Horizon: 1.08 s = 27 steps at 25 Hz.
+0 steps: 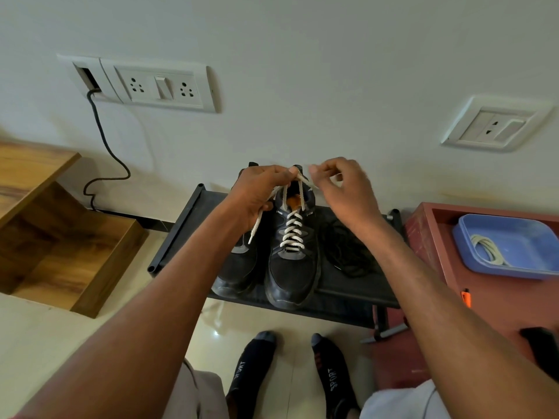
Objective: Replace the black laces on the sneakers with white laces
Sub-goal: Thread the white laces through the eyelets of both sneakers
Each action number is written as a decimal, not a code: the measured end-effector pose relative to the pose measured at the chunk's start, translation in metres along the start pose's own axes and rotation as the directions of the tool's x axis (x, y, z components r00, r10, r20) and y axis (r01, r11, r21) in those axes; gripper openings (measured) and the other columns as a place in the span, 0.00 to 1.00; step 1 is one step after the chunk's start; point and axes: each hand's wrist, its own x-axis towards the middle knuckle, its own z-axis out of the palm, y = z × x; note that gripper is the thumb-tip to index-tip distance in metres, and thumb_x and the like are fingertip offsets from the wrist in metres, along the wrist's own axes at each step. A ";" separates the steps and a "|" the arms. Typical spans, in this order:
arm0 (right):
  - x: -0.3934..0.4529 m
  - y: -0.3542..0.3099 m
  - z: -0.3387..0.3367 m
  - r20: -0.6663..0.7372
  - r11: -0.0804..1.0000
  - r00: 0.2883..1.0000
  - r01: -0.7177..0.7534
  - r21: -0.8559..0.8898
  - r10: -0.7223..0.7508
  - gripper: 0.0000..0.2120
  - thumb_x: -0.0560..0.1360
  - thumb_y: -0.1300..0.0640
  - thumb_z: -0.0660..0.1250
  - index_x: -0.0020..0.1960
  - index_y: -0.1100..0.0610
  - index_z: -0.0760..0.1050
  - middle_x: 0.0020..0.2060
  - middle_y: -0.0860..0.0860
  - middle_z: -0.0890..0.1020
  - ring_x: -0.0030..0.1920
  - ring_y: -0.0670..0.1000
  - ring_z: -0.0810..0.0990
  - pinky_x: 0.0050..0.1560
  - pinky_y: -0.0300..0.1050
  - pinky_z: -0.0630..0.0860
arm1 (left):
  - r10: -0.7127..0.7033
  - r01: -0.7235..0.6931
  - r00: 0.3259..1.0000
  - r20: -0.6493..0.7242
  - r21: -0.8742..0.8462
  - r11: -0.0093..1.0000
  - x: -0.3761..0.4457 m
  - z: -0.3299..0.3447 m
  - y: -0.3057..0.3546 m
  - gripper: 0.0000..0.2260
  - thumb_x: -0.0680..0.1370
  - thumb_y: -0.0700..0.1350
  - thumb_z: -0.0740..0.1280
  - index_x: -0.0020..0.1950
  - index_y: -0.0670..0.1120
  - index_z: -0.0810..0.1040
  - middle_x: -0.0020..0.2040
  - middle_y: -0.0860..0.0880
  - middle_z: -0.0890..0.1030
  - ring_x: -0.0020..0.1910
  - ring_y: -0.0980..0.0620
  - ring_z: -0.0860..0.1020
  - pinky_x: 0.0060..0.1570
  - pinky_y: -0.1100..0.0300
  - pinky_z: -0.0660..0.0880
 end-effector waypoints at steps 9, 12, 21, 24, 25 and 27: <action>0.003 0.021 -0.014 -0.003 0.897 0.967 -0.238 -0.372 0.255 0.05 0.81 0.59 0.68 0.52 0.57 0.83 0.39 0.51 0.80 0.40 0.55 0.80 0.42 0.47 0.76 | 0.301 -0.132 0.952 -0.063 0.801 0.584 0.003 -0.025 -0.001 0.02 0.76 0.42 0.75 0.46 0.45 0.88 0.35 0.50 0.82 0.37 0.52 0.79 0.40 0.57 0.75; 0.001 0.030 -0.011 0.177 0.863 0.929 -0.216 -0.457 0.326 0.11 0.77 0.61 0.70 0.60 0.59 0.79 0.49 0.55 0.82 0.47 0.57 0.80 0.48 0.49 0.77 | 0.315 -0.017 0.944 -0.098 0.939 0.343 0.000 -0.025 -0.015 0.03 0.77 0.48 0.74 0.48 0.52 0.87 0.49 0.51 0.81 0.57 0.46 0.76 0.59 0.46 0.69; -0.005 0.028 0.035 0.227 0.962 0.963 -0.088 -0.257 0.149 0.15 0.71 0.46 0.81 0.51 0.49 0.79 0.45 0.46 0.83 0.46 0.49 0.82 0.49 0.51 0.81 | 0.303 -0.184 0.951 0.055 0.891 0.416 0.018 0.006 -0.032 0.07 0.75 0.50 0.76 0.51 0.53 0.84 0.49 0.54 0.85 0.53 0.50 0.80 0.65 0.45 0.63; -0.006 0.027 0.041 0.205 0.972 0.967 -0.109 -0.209 0.153 0.11 0.72 0.51 0.81 0.47 0.46 0.79 0.43 0.47 0.84 0.46 0.51 0.84 0.49 0.51 0.82 | 0.306 -0.185 0.951 0.043 0.872 0.452 0.022 0.007 -0.033 0.04 0.74 0.46 0.77 0.43 0.52 0.83 0.42 0.53 0.84 0.47 0.49 0.81 0.55 0.49 0.71; -0.006 0.026 0.042 0.195 0.972 0.968 -0.119 -0.203 0.160 0.09 0.73 0.54 0.79 0.48 0.47 0.80 0.45 0.48 0.84 0.47 0.51 0.84 0.50 0.51 0.82 | 0.300 -0.188 0.953 0.045 0.863 0.468 0.022 0.006 -0.033 0.05 0.74 0.44 0.77 0.41 0.52 0.82 0.41 0.52 0.84 0.45 0.48 0.82 0.50 0.51 0.74; -0.005 0.025 0.038 0.164 0.958 0.972 -0.122 -0.259 0.168 0.06 0.76 0.59 0.74 0.52 0.52 0.83 0.47 0.52 0.85 0.48 0.55 0.84 0.50 0.50 0.82 | 0.294 -0.183 0.955 0.039 0.857 0.481 0.022 0.002 -0.034 0.06 0.73 0.40 0.75 0.39 0.48 0.82 0.39 0.49 0.84 0.42 0.46 0.82 0.43 0.52 0.78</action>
